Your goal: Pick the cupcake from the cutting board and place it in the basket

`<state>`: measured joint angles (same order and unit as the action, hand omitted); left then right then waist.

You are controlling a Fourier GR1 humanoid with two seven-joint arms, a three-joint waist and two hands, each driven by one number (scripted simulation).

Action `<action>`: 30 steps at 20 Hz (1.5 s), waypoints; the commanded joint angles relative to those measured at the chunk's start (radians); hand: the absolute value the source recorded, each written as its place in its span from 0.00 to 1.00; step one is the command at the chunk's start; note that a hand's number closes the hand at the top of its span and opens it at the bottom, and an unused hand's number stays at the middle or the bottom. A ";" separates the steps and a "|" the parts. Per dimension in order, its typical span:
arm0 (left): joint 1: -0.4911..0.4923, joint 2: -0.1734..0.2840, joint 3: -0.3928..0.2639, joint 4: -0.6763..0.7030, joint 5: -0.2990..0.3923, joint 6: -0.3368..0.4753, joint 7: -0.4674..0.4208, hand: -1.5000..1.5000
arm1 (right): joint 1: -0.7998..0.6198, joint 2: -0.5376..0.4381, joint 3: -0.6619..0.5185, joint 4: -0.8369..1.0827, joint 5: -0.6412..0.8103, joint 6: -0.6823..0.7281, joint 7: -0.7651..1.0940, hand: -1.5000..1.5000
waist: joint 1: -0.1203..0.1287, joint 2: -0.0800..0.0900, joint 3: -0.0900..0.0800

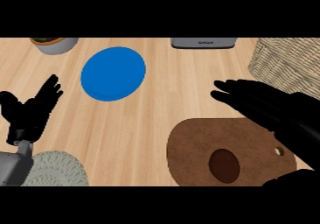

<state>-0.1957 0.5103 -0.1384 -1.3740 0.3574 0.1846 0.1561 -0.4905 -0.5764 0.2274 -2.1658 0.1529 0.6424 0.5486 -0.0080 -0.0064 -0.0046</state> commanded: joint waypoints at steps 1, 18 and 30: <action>-0.041 0.027 0.029 0.034 0.020 -0.050 0.016 0.50 | -0.095 -0.082 -0.054 0.087 -0.199 0.179 0.106 0.00 | 0.003 0.005 0.001; -0.008 -0.030 0.083 0.007 -0.044 -0.085 0.015 0.50 | 0.252 -0.118 -0.473 0.046 -0.533 0.331 -0.081 0.00 | 0.002 0.005 0.005; -0.053 -0.080 0.104 0.048 -0.088 -0.092 0.029 0.50 | 0.459 0.237 -0.245 0.103 0.260 0.195 -0.628 0.00 | 0.009 0.009 0.007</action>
<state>-0.2207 0.4346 -0.0509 -1.3495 0.2703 0.1082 0.1751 -0.0907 -0.4135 -0.1032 -2.0909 0.2224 0.9283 0.0665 0.0030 0.0019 0.0021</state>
